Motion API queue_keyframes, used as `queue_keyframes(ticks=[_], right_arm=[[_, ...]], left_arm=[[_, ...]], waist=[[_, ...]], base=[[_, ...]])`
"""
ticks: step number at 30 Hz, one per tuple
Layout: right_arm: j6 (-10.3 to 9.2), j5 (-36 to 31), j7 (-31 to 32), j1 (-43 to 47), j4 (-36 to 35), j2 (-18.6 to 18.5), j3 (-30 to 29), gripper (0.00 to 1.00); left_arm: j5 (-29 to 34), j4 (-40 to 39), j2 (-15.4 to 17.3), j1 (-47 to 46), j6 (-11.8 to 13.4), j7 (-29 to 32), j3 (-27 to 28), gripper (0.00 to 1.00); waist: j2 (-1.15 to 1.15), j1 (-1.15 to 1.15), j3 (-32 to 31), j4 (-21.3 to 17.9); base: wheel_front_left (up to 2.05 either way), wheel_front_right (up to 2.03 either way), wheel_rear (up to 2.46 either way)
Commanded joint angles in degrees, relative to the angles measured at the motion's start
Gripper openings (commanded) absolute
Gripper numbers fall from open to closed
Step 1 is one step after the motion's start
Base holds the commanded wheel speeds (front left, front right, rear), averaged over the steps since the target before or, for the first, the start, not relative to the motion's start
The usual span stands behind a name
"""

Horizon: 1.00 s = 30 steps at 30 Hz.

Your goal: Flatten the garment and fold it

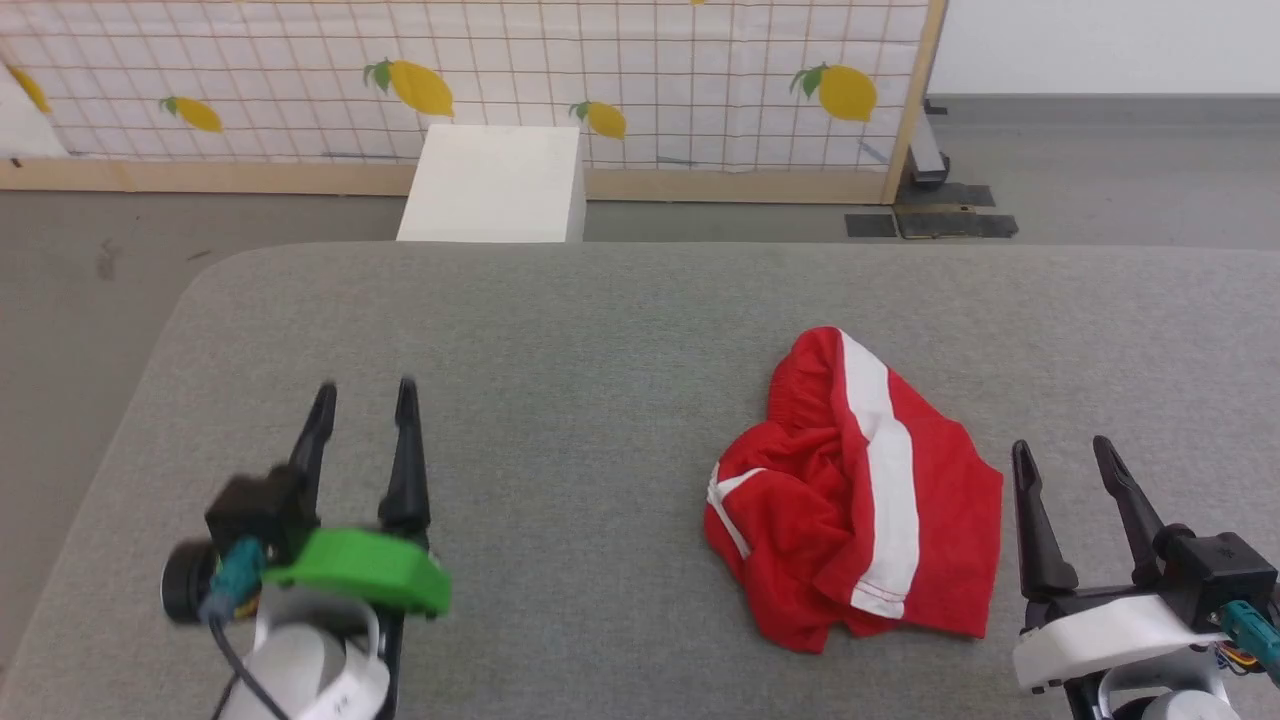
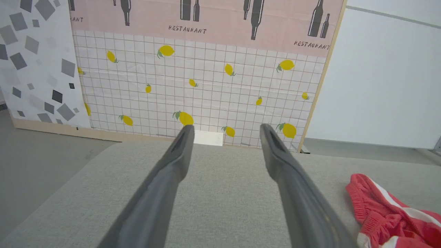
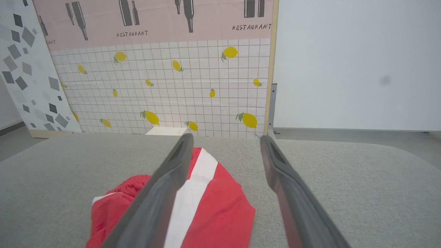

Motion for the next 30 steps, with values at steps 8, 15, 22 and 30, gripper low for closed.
queue_keyframes(ticks=[8, 15, 22, 30], right_arm=[[-0.08, 0.1, 0.4, 1.0, 0.2, 0.0, 0.7, 1.0], [-0.08, 0.1, 0.4, 1.1, 0.2, 0.0, 0.6, 1.0], [-0.08, 0.3, 0.4, 1.0, 0.3, 0.0, 0.7, 1.0], [-0.08, 0.4, 0.2, 0.9, 0.6, 0.0, 0.7, 1.0]], left_arm=[[6.0, -1.1, -2.8, 8.1, -3.0, -0.2, 3.0, 1.0], [7.9, -2.3, -4.6, 9.8, -4.7, -0.2, 5.0, 1.0], [9.1, -2.0, -5.8, 10.1, -5.7, -0.2, 6.4, 1.0], [9.9, -1.7, -6.5, 10.1, -6.3, -0.2, 7.6, 1.0]], waist=[[0.0, 0.0, 0.4, 0.3], [0.0, 0.0, 0.8, 0.2], [0.0, 0.0, 0.8, 0.1], [0.0, 0.0, 0.9, -0.1]], base=[[0.0, 0.0, 0.0], [0.0, 0.0, 0.0], [0.0, 0.0, 0.0], [0.0, 0.0, 0.0]])
